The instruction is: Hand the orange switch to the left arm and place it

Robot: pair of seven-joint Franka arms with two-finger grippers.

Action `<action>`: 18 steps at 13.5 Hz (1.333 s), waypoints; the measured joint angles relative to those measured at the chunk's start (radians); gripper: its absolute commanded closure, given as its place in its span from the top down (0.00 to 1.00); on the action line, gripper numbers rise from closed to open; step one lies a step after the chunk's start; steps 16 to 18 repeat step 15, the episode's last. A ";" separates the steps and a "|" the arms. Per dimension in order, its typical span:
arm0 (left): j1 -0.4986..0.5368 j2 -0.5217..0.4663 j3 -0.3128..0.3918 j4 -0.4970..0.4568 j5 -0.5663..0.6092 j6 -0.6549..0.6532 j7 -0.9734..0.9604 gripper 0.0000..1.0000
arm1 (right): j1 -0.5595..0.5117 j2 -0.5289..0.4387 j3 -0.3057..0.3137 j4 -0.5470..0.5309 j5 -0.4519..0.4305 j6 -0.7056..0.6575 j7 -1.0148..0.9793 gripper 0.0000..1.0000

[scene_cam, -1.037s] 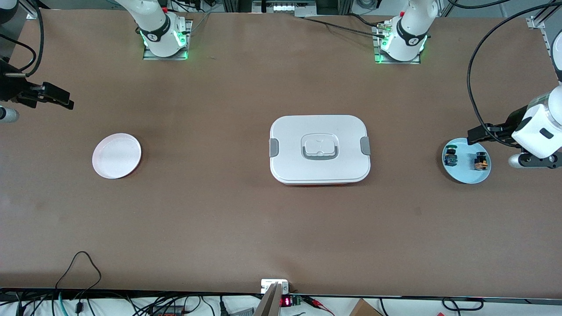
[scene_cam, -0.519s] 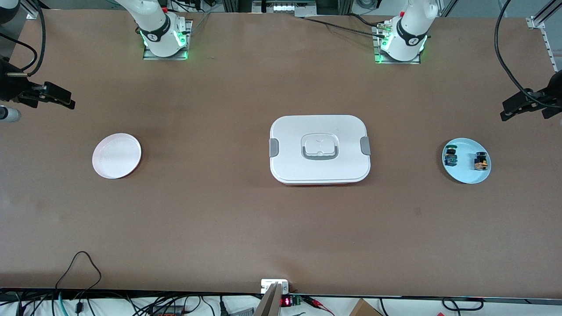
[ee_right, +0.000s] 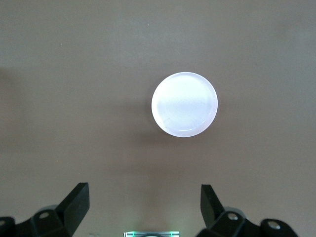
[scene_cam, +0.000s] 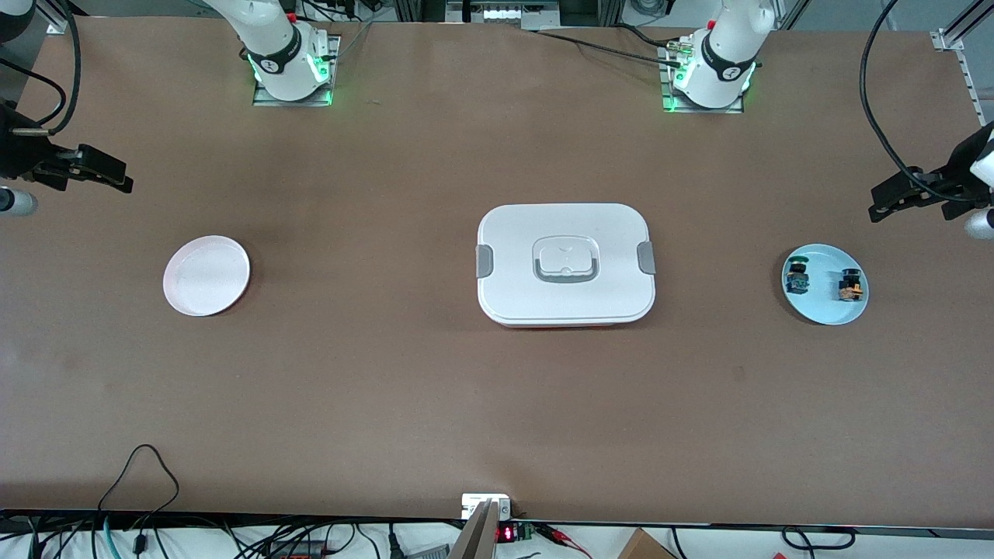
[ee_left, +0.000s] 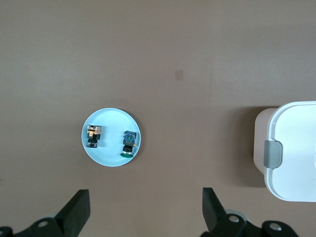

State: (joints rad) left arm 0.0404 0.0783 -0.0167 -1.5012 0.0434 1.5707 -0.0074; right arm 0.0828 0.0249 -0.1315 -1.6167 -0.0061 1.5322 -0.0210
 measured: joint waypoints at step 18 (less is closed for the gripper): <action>0.027 0.031 0.005 -0.003 -0.016 -0.011 0.001 1.00 | 0.000 0.000 0.000 0.000 0.000 0.000 0.000 1.00</action>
